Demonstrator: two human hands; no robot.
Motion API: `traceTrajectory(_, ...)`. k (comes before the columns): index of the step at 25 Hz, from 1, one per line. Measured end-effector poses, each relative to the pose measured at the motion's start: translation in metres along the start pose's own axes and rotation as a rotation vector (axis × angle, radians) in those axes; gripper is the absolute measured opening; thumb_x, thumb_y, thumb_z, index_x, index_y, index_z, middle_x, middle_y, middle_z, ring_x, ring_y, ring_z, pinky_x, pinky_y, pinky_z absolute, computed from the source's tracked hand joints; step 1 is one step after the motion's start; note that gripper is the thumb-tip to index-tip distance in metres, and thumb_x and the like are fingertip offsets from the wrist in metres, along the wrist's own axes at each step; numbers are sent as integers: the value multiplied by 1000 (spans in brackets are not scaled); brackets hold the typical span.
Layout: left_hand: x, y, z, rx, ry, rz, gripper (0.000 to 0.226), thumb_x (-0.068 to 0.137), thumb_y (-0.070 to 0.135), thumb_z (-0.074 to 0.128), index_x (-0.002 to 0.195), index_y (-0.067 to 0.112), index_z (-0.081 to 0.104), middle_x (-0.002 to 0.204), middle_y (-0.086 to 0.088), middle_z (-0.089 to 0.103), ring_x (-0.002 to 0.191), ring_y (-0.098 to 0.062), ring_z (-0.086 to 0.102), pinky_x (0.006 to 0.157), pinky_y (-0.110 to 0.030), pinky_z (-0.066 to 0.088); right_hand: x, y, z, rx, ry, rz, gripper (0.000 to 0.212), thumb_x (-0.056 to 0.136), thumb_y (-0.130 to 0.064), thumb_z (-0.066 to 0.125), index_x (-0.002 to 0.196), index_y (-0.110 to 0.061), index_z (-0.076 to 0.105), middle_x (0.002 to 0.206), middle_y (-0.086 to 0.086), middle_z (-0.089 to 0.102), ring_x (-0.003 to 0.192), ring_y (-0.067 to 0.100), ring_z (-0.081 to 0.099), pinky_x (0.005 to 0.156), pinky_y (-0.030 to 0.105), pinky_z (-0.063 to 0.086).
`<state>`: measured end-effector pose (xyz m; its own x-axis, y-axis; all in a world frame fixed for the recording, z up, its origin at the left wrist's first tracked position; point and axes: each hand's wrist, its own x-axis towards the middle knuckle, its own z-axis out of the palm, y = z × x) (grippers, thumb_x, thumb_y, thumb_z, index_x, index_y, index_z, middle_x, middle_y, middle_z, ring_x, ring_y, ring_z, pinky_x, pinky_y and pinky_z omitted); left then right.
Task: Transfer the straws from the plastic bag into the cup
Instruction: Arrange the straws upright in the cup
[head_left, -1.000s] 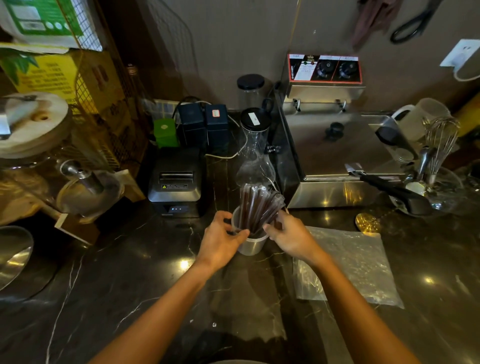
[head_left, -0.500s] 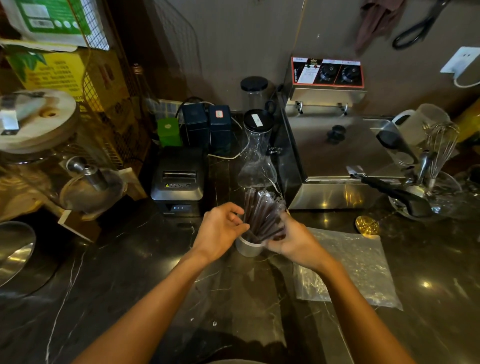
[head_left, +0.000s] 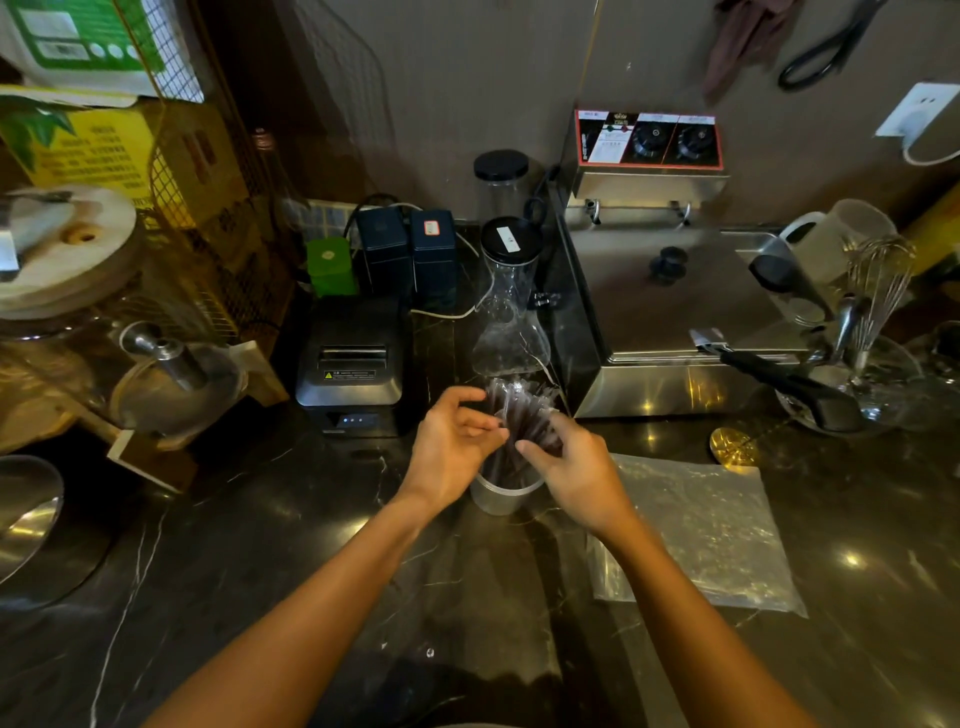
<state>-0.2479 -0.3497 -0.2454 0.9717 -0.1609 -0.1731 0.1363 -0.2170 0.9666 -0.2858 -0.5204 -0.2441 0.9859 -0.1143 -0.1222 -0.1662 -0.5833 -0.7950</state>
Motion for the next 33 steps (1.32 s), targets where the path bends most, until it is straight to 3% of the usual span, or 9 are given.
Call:
traceTrajectory(2,2,0,1,17,15,-12,61,85,6,79,135,16,47,95,-4,76,92,-13,75,92,-30,60,6,2,1,21,9,19,28,97,-26,69,125,-21,67,106,-5,76,98,7,72,88,35,62)
traceTrajectory(5,8,0,-1,38,-55,32,37,90,6,75,125,10,66,89,-7,77,87,-19,77,91,-45,62,12,4,1,51,-7,9,32,97,-24,69,129,-19,65,111,-4,75,102,7,72,89,31,62)
traceTrajectory(8,11,6,-1,140,-76,116,23,93,10,71,112,23,75,90,-2,78,89,-13,77,90,-40,62,20,4,0,41,0,20,38,95,-23,72,132,-19,61,111,-4,73,103,9,70,88,27,60)
traceTrajectory(13,15,15,-3,389,-110,208,24,100,19,62,120,26,73,96,3,68,92,-8,69,92,-35,60,31,-3,-10,-4,-89,-16,32,96,-24,71,127,-25,69,110,-5,76,102,9,72,91,33,60)
traceTrajectory(19,25,42,-18,603,-202,307,23,101,21,60,118,22,75,97,1,61,93,-16,64,89,-38,56,51,-25,-36,-224,-287,-71,15,94,-22,72,105,-30,65,87,-9,71,81,3,67,70,25,50)
traceTrajectory(24,30,39,-14,619,-198,296,39,98,17,64,137,19,63,101,0,65,96,-15,66,98,-38,55,53,-34,-29,-142,-232,-37,64,89,-17,78,143,-21,45,113,-6,70,103,11,68,95,34,56)
traceTrajectory(27,25,25,-10,430,-99,226,51,95,13,69,143,16,55,93,2,68,87,-6,68,94,-24,57,45,-24,-20,-88,-152,-37,80,93,-15,74,157,-21,26,102,-14,64,95,8,69,90,37,61)
traceTrajectory(30,24,11,-8,255,6,161,51,89,12,77,137,14,59,89,-3,71,84,-13,72,87,-22,59,39,-13,-15,-11,-65,13,70,95,-13,72,154,-19,35,97,-11,59,88,10,66,73,32,63)
traceTrajectory(33,22,4,-6,189,20,144,33,90,16,77,122,14,71,87,5,73,82,-5,72,89,-32,62,36,-6,-9,113,5,57,22,97,-16,70,119,-13,67,94,4,70,84,25,73,67,34,64)
